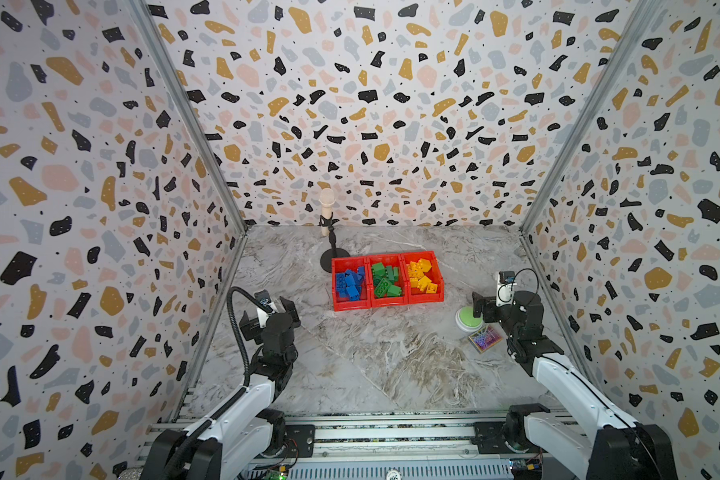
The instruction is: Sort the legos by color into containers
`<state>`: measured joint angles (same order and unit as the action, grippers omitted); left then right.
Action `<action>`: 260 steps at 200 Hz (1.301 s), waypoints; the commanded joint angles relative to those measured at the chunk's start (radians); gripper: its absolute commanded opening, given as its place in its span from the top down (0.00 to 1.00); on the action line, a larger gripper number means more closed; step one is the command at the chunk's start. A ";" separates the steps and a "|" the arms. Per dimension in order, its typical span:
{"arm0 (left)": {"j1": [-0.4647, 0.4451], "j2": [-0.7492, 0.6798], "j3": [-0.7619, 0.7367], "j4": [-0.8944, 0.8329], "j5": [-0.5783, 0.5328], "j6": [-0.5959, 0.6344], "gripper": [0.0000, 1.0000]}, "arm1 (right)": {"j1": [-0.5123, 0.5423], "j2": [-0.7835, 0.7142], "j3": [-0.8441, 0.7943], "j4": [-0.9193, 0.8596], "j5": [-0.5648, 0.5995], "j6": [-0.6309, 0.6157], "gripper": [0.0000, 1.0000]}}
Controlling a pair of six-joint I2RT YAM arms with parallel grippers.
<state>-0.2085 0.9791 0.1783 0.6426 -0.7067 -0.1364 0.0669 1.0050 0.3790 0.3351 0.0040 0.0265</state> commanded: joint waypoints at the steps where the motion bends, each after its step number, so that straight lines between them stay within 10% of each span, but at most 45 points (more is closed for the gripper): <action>1: 0.022 0.077 -0.053 0.326 0.063 0.048 0.00 | -0.032 0.062 -0.058 0.310 -0.011 0.016 0.01; 69: 0.035 0.453 -0.077 0.737 0.125 0.107 0.00 | -0.073 0.399 -0.102 0.707 -0.083 0.018 0.01; 111: 0.061 0.432 -0.026 0.596 0.178 0.088 0.00 | -0.041 0.495 -0.166 0.917 -0.115 -0.036 0.01; 260: 0.067 0.411 -0.025 0.572 0.187 0.083 0.00 | -0.019 0.481 -0.155 0.873 -0.073 -0.050 0.01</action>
<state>-0.1459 1.4029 0.1440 1.1652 -0.5205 -0.0551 0.0444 1.5005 0.2234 1.1831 -0.0780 -0.0097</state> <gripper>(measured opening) 0.997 0.989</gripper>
